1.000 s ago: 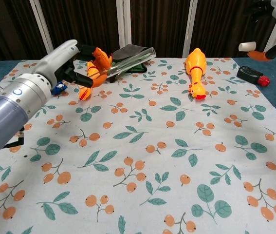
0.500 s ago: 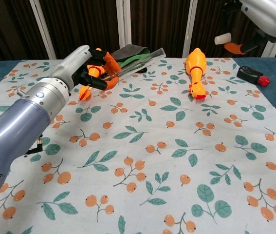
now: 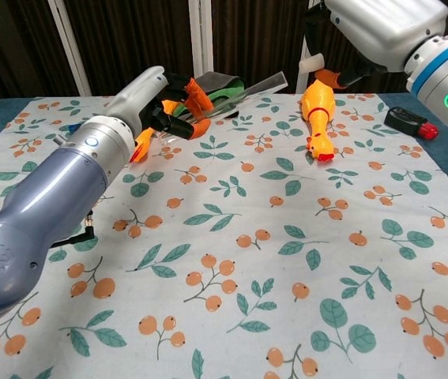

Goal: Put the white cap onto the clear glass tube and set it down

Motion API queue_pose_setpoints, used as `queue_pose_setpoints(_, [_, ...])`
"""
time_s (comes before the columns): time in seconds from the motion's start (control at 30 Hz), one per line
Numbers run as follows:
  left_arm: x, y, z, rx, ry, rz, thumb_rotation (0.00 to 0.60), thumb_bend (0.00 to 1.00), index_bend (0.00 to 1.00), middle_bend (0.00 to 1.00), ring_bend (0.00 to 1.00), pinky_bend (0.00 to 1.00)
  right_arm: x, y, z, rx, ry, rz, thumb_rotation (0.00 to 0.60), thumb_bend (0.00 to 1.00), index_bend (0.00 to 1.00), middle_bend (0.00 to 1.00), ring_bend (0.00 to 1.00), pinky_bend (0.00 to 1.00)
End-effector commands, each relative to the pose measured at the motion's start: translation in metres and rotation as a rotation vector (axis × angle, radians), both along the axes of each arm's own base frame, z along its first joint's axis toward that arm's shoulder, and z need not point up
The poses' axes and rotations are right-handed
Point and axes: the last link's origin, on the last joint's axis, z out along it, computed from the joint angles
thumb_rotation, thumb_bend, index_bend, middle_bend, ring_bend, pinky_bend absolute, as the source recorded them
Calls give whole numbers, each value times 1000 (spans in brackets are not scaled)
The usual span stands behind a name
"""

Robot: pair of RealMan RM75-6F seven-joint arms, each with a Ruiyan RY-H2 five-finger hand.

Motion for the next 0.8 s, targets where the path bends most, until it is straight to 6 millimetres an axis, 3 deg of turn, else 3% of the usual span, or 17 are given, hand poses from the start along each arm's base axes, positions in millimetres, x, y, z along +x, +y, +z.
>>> queue_pose_setpoints(0.03, [3,-1,-1,4,-7,13,600,726,610,629,80,0,2,-1,-2,-4,2,1,600,390,671,202,40,27])
queue_pose_setpoints(0.8, [14,-12,-10,11,-49,63,600,727,610,629,82,0,-3,-1,-3,-12,-2,-25,600,391,671,202,39,27])
